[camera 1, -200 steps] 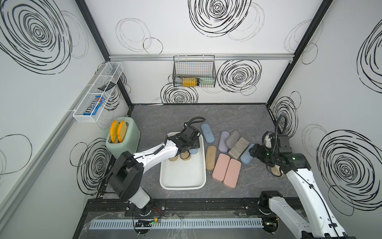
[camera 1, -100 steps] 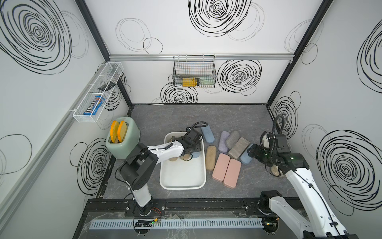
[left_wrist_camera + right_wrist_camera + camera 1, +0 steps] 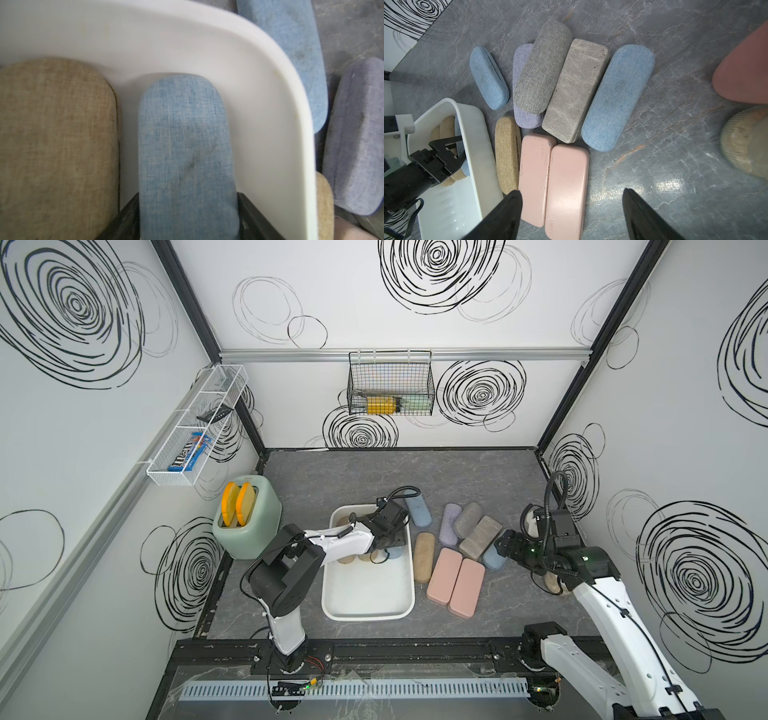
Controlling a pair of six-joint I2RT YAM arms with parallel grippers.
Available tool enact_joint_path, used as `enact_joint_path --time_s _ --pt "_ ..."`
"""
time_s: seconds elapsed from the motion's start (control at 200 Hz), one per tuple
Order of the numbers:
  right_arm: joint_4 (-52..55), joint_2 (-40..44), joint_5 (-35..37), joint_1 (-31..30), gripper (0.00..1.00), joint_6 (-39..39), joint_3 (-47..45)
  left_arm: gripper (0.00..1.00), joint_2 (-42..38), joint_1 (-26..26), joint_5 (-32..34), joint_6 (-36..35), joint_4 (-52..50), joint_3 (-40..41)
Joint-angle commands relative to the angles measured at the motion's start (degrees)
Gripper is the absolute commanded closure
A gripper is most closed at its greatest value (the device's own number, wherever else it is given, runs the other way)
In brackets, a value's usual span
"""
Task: Put the glasses cases into the storage boxes
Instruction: Place the glasses case in the storage box, then pick up the glasses case at the center of the board.
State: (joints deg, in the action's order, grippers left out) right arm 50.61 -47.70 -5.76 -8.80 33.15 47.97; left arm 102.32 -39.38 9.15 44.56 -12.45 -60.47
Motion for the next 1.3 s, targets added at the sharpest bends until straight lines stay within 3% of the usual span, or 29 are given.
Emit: enact_joint_path --time_s 0.0,0.43,0.716,1.026,1.296 --pt "-0.35 0.15 1.39 -0.95 0.19 1.03 -0.17 0.29 -0.24 -0.26 2.01 -0.04 1.64 -3.02" --pt "0.72 -0.29 3.19 -2.2 0.17 2.1 2.24 0.25 -1.95 -0.39 2.91 -1.75 -0.47 -3.72" --pt "-1.05 -2.79 5.01 -2.99 0.17 2.21 2.52 0.21 -18.15 -1.17 11.4 -8.05 -6.23 -3.12" --pt "-7.32 -9.88 9.61 -2.0 0.15 3.24 0.06 0.0 -40.74 5.7 10.07 -21.95 -5.78 7.13" --pt "-11.64 -17.38 10.59 0.96 0.17 1.75 -2.27 0.04 -49.96 18.42 0.69 -20.59 -2.89 19.72"
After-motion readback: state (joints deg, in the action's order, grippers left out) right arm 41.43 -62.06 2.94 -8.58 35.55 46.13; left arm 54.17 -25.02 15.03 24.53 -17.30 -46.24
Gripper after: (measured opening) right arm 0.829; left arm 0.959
